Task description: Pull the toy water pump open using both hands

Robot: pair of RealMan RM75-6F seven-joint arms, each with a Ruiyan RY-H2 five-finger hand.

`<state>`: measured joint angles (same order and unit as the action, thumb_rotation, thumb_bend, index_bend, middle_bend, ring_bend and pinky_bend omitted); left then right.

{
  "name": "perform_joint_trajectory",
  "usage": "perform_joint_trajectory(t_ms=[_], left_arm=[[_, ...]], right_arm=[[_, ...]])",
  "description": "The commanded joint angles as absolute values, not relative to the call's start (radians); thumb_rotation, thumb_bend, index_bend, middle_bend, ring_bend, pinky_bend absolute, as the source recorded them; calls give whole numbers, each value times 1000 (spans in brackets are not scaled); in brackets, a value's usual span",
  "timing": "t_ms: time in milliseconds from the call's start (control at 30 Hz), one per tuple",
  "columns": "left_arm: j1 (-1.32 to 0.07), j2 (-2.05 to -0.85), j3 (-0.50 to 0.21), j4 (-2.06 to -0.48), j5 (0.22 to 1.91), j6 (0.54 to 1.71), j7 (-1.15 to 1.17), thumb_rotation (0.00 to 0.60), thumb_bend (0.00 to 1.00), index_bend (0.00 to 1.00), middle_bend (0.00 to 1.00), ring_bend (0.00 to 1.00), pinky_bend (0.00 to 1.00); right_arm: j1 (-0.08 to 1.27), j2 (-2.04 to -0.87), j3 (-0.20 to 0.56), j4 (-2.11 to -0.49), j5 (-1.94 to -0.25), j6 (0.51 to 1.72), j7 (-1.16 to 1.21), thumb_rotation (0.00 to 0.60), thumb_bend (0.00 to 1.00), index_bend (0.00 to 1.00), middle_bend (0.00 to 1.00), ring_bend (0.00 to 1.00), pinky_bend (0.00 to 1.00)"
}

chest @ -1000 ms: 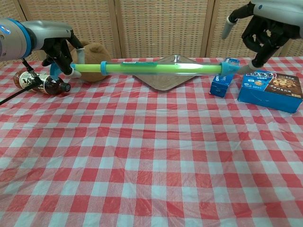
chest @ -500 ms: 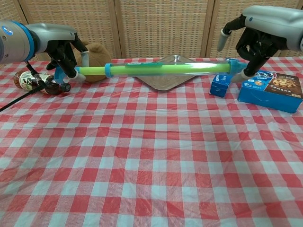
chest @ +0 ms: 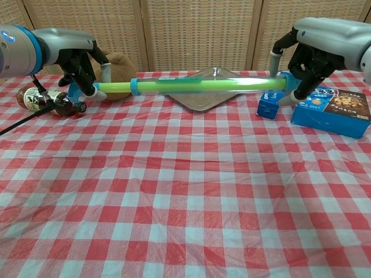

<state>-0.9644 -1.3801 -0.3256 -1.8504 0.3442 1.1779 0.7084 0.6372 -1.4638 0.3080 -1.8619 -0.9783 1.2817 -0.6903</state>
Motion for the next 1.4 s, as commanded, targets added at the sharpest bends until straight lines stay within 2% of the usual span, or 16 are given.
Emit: perform_joint_trajectory(t_ms=[33,167,467,1400], left_arm=[[-967,-1378,-323,-1851,344,1174,704,600,645,869,934,853,747],[-970,-1376,-319,-1851,343,1174,699,600,644,869,934,853,747],[-969,-1367,-308,-1857,351,1172,683,600,645,869,934,853,747],[-917,-1305,-237,-1839,398,1169,632,600,645,869,934,853,747]], right_arm=[[641,-1471,306,-1851,-982,1288,-685,600,350,538,958,920,493],[644,-1479,300,-1836,-994,1301,-682,600,372,614,979,939,506],[645,-1488,292,-1822,-1021,1325,-671,600,379,663,994,951,510],[603,-1445,265,-1759,-992,1344,-636,600,380,679,995,952,509]])
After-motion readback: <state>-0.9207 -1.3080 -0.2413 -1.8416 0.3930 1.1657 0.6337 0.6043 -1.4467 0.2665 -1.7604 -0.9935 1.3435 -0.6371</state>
